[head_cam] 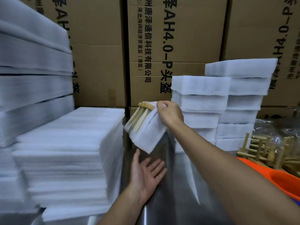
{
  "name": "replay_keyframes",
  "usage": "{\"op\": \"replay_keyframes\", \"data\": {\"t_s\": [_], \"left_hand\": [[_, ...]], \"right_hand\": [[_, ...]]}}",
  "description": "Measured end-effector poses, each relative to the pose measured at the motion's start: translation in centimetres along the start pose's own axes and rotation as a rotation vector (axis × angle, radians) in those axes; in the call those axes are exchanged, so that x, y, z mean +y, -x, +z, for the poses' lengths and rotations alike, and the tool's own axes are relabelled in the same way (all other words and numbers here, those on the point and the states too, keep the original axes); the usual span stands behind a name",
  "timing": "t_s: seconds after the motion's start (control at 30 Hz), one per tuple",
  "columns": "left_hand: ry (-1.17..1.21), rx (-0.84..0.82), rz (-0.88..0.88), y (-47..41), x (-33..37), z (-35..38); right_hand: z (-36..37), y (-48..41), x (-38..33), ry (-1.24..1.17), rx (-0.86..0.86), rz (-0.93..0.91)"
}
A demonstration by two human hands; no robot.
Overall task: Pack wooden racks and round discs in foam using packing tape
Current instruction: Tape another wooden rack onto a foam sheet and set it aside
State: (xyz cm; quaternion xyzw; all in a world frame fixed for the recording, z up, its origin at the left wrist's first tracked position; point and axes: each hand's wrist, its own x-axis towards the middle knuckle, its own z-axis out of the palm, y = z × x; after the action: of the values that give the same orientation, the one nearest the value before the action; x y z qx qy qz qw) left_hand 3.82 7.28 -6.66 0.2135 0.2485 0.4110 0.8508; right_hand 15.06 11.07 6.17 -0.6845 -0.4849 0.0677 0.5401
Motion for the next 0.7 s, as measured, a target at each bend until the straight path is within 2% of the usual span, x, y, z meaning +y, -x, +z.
{"op": "replay_keyframes", "data": {"t_s": [0.1, 0.2, 0.3, 0.37, 0.47, 0.53, 0.6, 0.7], "left_hand": [[0.008, -0.029, -0.059, 0.0, -0.3, 0.3], [-0.027, -0.052, -0.069, 0.1, -0.4, 0.4], [-0.050, -0.068, -0.064, 0.2, -0.3, 0.4], [-0.071, -0.070, -0.052, 0.3, -0.2, 0.4], [-0.128, 0.010, -0.005, 0.2, -0.6, 0.6], [-0.192, 0.054, 0.049, -0.1, -1.1, 0.9], [-0.229, 0.075, 0.096, -0.2, -1.5, 1.1], [-0.166, 0.093, 0.119, -0.1, -1.5, 1.2]], "right_hand": [[2.2, -2.0, 1.7, -0.262, -0.058, 0.171], [3.7, -2.5, 4.7, -0.484, -0.196, 0.497], [5.3, -2.1, 8.0, -0.559, -0.244, 0.680], [6.4, -1.4, 9.2, -0.507, -0.125, 0.634], [7.3, 1.3, 9.0, -0.097, 0.028, 0.407], [6.9, 3.7, 8.0, 0.090, 0.046, 0.206], [6.2, 4.5, 7.2, 0.107, -0.075, 0.080], [6.4, 4.6, 6.2, 0.177, -0.457, 0.114]]}}
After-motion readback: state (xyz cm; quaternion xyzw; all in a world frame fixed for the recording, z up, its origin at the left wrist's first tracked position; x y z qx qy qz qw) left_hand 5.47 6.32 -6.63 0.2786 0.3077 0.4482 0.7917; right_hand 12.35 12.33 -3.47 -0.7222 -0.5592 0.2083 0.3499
